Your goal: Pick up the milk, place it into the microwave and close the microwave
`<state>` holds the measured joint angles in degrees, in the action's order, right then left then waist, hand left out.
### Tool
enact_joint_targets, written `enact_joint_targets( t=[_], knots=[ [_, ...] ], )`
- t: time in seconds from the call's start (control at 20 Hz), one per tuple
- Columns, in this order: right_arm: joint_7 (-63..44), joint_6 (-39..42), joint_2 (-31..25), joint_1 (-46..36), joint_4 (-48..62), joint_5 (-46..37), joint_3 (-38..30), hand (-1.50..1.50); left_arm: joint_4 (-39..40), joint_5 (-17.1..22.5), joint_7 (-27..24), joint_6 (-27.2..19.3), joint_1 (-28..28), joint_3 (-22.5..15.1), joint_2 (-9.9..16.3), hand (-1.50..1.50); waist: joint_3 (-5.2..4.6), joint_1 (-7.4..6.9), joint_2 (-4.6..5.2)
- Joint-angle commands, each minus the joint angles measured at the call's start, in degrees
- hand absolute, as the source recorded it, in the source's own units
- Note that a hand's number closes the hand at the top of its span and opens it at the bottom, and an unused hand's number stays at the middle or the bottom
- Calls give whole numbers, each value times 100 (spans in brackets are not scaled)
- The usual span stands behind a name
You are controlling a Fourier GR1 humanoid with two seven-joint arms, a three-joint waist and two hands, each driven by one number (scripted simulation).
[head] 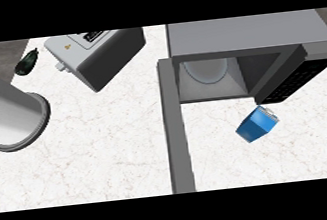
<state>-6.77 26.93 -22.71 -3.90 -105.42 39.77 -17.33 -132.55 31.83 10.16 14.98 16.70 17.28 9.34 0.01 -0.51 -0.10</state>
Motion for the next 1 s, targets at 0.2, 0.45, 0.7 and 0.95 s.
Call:
enact_joint_targets(
  t=[0.2, 0.45, 0.7, 0.95],
  knots=[
    [664, 451, 318, 168, 913, -1017, 112, -150, -291, 948, 257, 341, 362, 753, 149, -150, 2, 0, 6],
    [1093, 143, 383, -38, 1683, -1848, 68, -150, -588, 825, 28, 771, 993, 718, -281, -150, 2, -44, 3],
    [2122, 144, 647, 65, 2656, -2814, 332, -150, -616, 1122, 30, 916, 1037, 930, -103, -150, 12, -130, 19],
    [2599, 128, 585, 85, 3154, -3147, 366, -150, -356, 968, -27, 933, 873, 850, -82, -150, 16, -144, 49]
  ],
)
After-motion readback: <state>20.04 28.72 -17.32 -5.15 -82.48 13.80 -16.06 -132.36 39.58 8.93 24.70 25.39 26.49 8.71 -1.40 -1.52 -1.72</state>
